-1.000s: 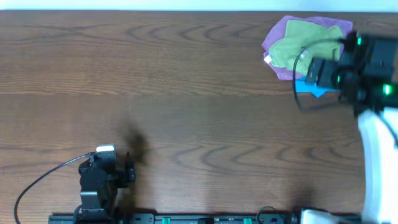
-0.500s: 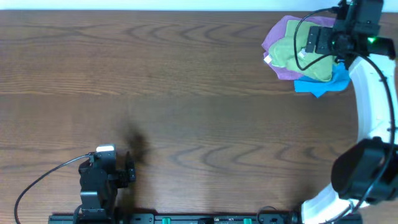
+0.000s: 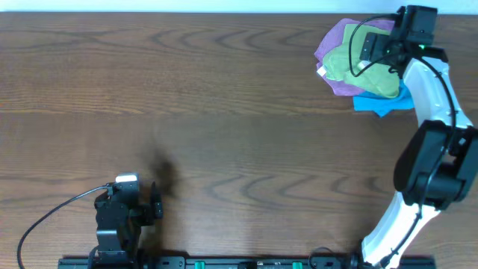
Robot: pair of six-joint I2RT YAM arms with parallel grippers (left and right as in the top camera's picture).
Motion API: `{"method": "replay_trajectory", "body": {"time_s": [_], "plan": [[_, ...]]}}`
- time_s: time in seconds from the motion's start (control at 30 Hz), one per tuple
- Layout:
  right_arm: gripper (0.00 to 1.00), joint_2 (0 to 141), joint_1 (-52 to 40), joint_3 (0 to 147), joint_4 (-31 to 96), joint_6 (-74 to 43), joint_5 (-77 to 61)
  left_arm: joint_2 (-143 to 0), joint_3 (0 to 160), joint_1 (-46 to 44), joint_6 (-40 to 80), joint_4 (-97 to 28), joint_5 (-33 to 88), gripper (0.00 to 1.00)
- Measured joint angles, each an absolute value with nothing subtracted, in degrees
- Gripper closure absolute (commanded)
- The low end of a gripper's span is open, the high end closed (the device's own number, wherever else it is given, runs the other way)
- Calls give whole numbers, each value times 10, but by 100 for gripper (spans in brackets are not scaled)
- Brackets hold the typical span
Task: Fold the cloth
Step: 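Reach the right gripper to the cloth pile and grasp the green towel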
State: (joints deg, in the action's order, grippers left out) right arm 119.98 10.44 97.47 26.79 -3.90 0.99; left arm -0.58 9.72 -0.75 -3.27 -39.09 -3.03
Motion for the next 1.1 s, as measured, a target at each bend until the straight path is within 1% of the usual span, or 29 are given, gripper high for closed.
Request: {"method": "replay_trajectory", "body": {"time_s": [0.13,0.2,0.27,0.43,0.67,0.73,0.8,0.9,0.97,1.0,1.03,1.1], "plan": [[16,1208,104,975,259,-48,6,-6,97,-8,-33,-391,-30,5],[18,1213,104,975,258,-54,2,-6,97,-8,-33,-391,-30,5],[16,1220,104,975,256,-59,-2,-6,97,-8,-33,-391,-30,5],[16,1226,104,975,254,-61,-5,-6,97,-8,-33,-391,-30,5],[26,1230,104,975,246,-68,-12,-6,97,-8,-33,-391,-30,5],[30,1236,104,975,247,-70,-15,-6,97,-8,-33,-391,-30,5],[36,1243,104,975,248,-71,-16,-6,97,-8,-33,-391,-30,5],[53,1253,104,975,249,-73,-16,-6,97,-8,-33,-391,-30,5],[78,1255,104,975,248,-72,-17,-6,97,-8,-33,-391,-30,5],[95,1255,104,975,249,-75,-17,-6,97,-8,-33,-391,-30,5],[99,1255,104,975,249,-73,-17,-6,97,-8,-33,-391,-30,5],[99,1255,104,975,249,-74,-17,-6,97,-8,-33,-391,-30,5]]}}
